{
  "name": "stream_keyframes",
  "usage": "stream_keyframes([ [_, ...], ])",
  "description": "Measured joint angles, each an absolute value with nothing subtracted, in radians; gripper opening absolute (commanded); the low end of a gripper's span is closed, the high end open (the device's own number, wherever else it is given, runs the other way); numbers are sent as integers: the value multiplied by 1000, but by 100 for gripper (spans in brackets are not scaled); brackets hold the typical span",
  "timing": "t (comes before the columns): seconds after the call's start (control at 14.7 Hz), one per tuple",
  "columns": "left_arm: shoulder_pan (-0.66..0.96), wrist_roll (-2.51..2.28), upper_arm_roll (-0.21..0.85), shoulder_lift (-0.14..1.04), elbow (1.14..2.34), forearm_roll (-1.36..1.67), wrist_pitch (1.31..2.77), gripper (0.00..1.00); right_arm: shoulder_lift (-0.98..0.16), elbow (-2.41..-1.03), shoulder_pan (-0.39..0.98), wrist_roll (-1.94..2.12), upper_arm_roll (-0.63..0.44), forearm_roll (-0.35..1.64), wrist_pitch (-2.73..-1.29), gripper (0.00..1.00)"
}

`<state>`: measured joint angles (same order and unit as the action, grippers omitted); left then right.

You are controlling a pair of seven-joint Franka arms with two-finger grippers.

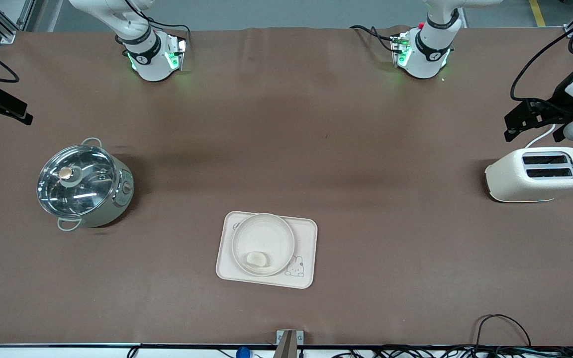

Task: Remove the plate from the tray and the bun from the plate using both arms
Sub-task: 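Move the right gripper out over the table toward the tray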

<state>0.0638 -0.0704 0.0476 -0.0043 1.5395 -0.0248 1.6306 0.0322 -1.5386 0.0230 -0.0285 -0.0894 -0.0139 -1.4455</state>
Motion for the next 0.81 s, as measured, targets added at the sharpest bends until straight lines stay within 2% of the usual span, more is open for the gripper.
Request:
stream_keyframes([
  [0.61, 65, -63, 48, -4, 1536, -22, 1617, 100, 29, -1562, 47, -26, -84, -5, -1460, 100],
  [0.81, 65, -59, 48, -4, 1528, -22, 1617, 100, 4, -1615, 107, -27, -82, 46, -1533, 100],
])
